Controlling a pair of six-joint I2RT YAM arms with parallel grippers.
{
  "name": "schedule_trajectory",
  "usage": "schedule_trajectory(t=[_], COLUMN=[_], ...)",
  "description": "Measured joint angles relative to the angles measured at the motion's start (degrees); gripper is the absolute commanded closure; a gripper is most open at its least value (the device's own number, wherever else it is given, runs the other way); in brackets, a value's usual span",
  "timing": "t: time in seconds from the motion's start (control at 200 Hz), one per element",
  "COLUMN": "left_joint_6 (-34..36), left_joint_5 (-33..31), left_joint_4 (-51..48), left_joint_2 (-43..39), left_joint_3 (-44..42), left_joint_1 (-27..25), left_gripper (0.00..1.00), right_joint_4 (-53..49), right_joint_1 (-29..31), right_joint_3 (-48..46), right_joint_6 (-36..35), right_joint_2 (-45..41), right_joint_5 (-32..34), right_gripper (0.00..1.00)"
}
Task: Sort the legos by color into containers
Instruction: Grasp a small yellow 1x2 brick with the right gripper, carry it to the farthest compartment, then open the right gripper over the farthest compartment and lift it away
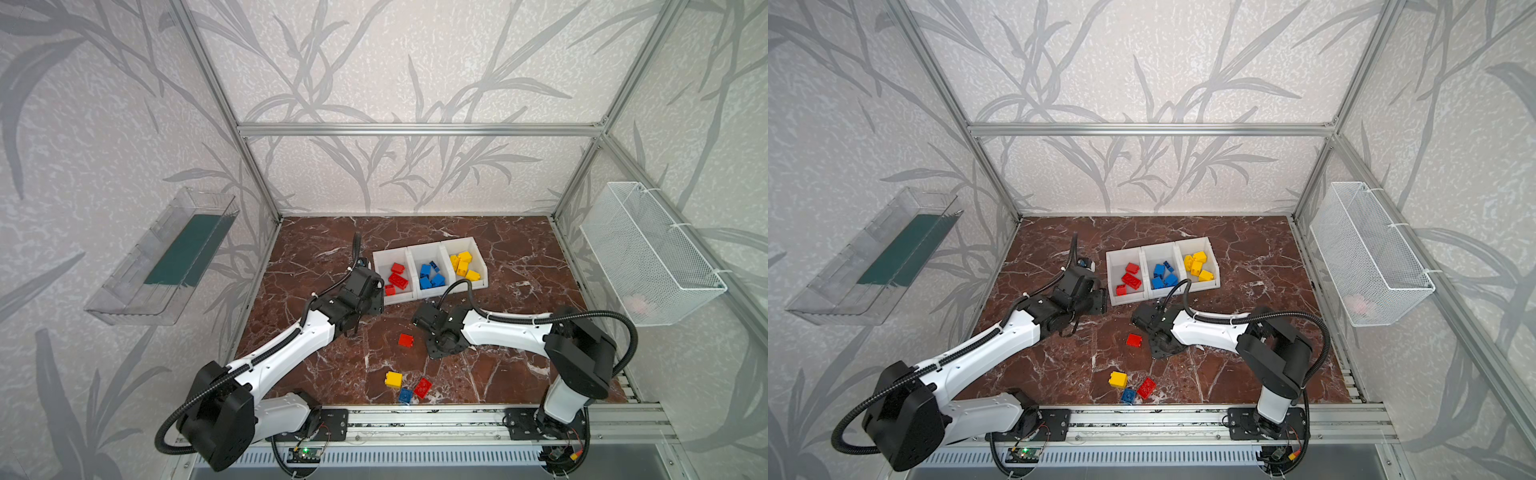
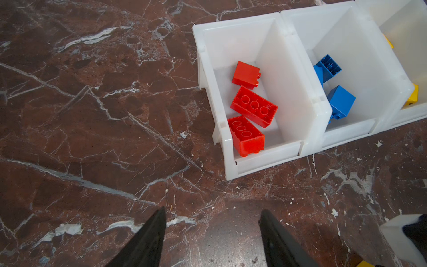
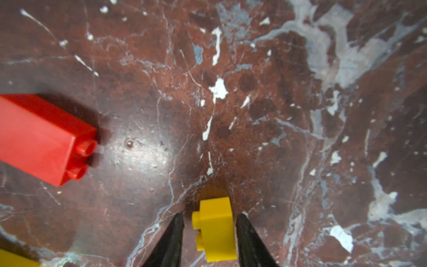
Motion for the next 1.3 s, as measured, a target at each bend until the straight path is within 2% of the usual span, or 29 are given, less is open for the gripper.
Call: schedule_trajectory(t=[0.105,0.315,0.465,0.56,0.79,1.015,1.11,1.235,1.305], left_joint_6=[-0.3,-0.8,-0.9,-1.1,-2.9,-5.5,-6.4,-7.5,-7.9], left_joint_5=[0.0,0.0,0.0,0.1,0.9,1.6,2.1,2.6,2.8], left_joint_4=[0.4,0.5,0.7,0.8,0.8,0.4,0.3,0.3,0.3], left_joint_2=[0.0,-0.4,-1.6,-2.3,-6.4,-11.4,-13.1,-14.3,-14.3], left_joint_3=[-0.6,-1.0,-1.3,-1.9,-5.3,-8.4,-9.0,-9.7,-9.9], left_joint_1=[0.0,0.1,0.3,0.3,0.3,0.4,0.4,0.4,0.4], left_gripper=[0.33,0.32,0.32,0.32,0.32,0.32,0.32,0.32,0.32], right_joint_4=[-0.3,-1.1,-5.6,-7.3,-7.1,-6.0,-5.9,-5.9,-5.8], right_joint_1=[0.0,0.0,-1.5,-5.9,-21.9,-30.8,-32.1,-32.1,-32.0], right_joint_3=[0.0,0.3,4.3,9.0,21.9,30.3,30.3,30.3,30.3], right_joint_6=[0.0,-0.3,-5.0,-9.9,-21.2,-25.0,-25.1,-25.2,-25.2], right_joint_2=[0.1,0.1,0.1,-0.3,-1.5,4.8,7.8,9.1,9.0], right_joint_5=[0.3,1.2,3.8,4.5,5.5,3.3,2.0,0.9,0.7], right_gripper=[0.71,0.75,0.75,0.75,0.75,0.75,0.71,0.53,0.48])
